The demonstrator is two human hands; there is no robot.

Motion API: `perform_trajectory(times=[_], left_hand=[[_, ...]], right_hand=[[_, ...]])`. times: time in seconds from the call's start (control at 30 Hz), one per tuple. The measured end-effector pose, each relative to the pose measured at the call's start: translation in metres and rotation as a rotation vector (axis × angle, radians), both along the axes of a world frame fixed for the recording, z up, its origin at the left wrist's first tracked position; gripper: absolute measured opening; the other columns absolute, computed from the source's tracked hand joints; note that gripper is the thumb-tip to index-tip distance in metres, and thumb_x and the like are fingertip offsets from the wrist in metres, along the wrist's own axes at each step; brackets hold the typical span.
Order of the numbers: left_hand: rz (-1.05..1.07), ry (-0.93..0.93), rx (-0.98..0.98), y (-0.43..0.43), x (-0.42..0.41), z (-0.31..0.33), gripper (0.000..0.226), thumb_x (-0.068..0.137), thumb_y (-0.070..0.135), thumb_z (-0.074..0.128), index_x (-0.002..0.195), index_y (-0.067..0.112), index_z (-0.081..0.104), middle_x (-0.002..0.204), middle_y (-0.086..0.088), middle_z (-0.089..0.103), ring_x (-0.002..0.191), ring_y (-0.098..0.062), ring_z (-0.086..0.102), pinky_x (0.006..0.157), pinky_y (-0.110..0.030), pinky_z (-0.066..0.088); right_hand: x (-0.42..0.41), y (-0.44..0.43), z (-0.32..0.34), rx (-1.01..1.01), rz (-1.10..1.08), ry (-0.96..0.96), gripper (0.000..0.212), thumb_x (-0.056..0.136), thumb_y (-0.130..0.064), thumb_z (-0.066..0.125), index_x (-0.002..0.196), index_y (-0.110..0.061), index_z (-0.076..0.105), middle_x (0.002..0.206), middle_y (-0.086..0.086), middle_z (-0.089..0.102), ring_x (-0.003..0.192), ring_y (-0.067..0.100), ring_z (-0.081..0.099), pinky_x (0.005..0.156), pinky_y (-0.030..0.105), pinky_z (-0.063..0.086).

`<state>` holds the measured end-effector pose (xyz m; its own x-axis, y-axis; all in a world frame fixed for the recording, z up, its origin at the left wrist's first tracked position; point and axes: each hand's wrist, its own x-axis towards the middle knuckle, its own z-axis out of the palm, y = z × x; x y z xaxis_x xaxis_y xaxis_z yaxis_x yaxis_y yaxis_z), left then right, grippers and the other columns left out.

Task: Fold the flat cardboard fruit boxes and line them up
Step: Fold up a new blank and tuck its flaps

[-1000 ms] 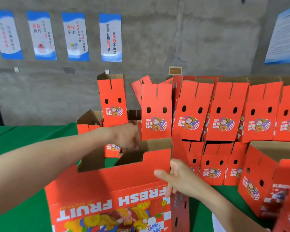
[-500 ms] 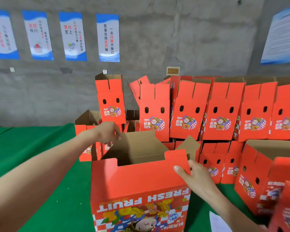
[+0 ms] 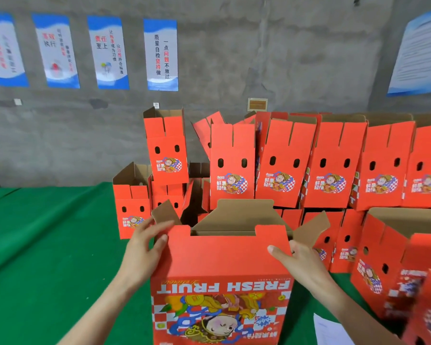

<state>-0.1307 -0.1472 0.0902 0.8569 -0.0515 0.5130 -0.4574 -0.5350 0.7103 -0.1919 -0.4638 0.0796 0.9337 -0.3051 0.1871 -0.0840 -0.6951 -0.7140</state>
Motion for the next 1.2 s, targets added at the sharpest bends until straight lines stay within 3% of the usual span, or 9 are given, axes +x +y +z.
perform_trajectory(times=[0.17, 0.43, 0.6, 0.77, 0.83, 0.93, 1.0, 1.07, 1.2], left_hand=[[-0.131, 0.198, -0.205, -0.007, 0.002, -0.006, 0.033, 0.1, 0.019, 0.044, 0.13, 0.028, 0.054, 0.133, 0.011, 0.052, 0.124, -0.005, 0.044, 0.098, -0.019, 0.03], [0.196, 0.209, -0.176, -0.013, 0.012, -0.007, 0.035, 0.093, 0.002, 0.048, 0.126, 0.009, 0.06, 0.124, -0.013, 0.063, 0.116, -0.027, 0.058, 0.096, -0.033, 0.04], [0.352, -0.064, -0.014, -0.01, -0.005, 0.01, 0.05, 0.079, -0.017, 0.048, 0.125, -0.001, 0.059, 0.124, -0.025, 0.06, 0.113, -0.043, 0.057, 0.093, -0.041, 0.043], [0.309, -0.093, 0.12, -0.002, -0.017, 0.015, 0.053, 0.067, -0.021, 0.046, 0.113, 0.0, 0.062, 0.125, -0.024, 0.057, 0.108, -0.045, 0.055, 0.081, -0.04, 0.044], [0.257, -0.012, 0.162, 0.0, -0.018, 0.004, 0.061, 0.07, -0.017, 0.05, 0.127, 0.004, 0.055, 0.141, -0.017, 0.046, 0.123, -0.039, 0.048, 0.092, -0.041, 0.043], [0.253, 0.042, 0.342, 0.003, -0.014, -0.004, 0.078, 0.07, 0.0, 0.071, 0.142, 0.01, 0.041, 0.154, -0.008, 0.029, 0.138, -0.033, 0.032, 0.107, -0.045, 0.036], [0.268, 0.071, 0.444, 0.002, -0.011, -0.004, 0.085, 0.07, 0.012, 0.078, 0.144, 0.011, 0.037, 0.156, -0.005, 0.025, 0.141, -0.032, 0.027, 0.109, -0.048, 0.032], [0.257, 0.06, 0.471, 0.002, -0.01, -0.003, 0.087, 0.068, 0.014, 0.08, 0.144, 0.011, 0.037, 0.156, -0.004, 0.025, 0.141, -0.033, 0.027, 0.109, -0.05, 0.031], [0.177, -0.041, 0.435, 0.003, -0.007, -0.006, 0.086, 0.067, 0.006, 0.079, 0.143, 0.013, 0.04, 0.154, -0.004, 0.029, 0.138, -0.033, 0.031, 0.11, -0.047, 0.032]], right_hand=[[-0.002, 0.005, 0.003, -0.076, -0.048, -0.015, 0.062, 0.085, -0.07, 0.029, 0.056, -0.016, 0.038, 0.05, -0.003, 0.043, 0.047, 0.012, 0.046, 0.053, 0.028, 0.032], [-0.007, 0.004, 0.0, 0.003, -0.144, -0.089, 0.061, 0.087, -0.052, 0.057, 0.043, -0.019, 0.033, 0.035, -0.007, 0.035, 0.037, 0.008, 0.038, 0.048, 0.027, 0.027], [-0.013, 0.019, 0.008, 0.045, -0.086, -0.208, 0.036, 0.084, -0.044, 0.066, 0.065, -0.012, 0.066, 0.075, 0.0, 0.062, 0.064, 0.014, 0.058, 0.063, 0.033, 0.046], [-0.016, 0.03, 0.012, -0.044, -0.064, -0.2, 0.028, 0.083, -0.04, 0.069, 0.087, -0.012, 0.07, 0.1, -0.003, 0.06, 0.093, 0.013, 0.058, 0.08, 0.031, 0.046], [-0.019, 0.034, 0.005, -0.131, -0.048, -0.131, 0.04, 0.083, -0.041, 0.068, 0.11, -0.012, 0.063, 0.113, -0.003, 0.053, 0.108, 0.017, 0.055, 0.083, 0.028, 0.041], [-0.02, 0.034, 0.005, -0.344, -0.029, -0.039, 0.078, 0.081, -0.053, 0.063, 0.145, -0.031, 0.025, 0.144, -0.011, 0.028, 0.124, 0.021, 0.046, 0.093, 0.035, 0.039], [-0.015, 0.03, 0.012, -0.654, -0.003, 0.032, 0.078, 0.079, -0.062, 0.054, 0.145, -0.038, 0.02, 0.157, -0.013, 0.004, 0.138, 0.027, 0.023, 0.11, 0.048, 0.02], [-0.008, 0.03, 0.019, -0.817, 0.069, 0.054, 0.078, 0.08, -0.06, 0.051, 0.147, -0.037, 0.019, 0.159, -0.013, -0.01, 0.144, 0.03, -0.002, 0.111, 0.058, -0.01], [0.006, 0.042, 0.035, -0.963, 0.252, 0.114, 0.086, 0.08, -0.041, 0.057, 0.151, -0.03, 0.01, 0.159, -0.006, -0.016, 0.143, 0.028, -0.025, 0.107, 0.059, -0.024]])
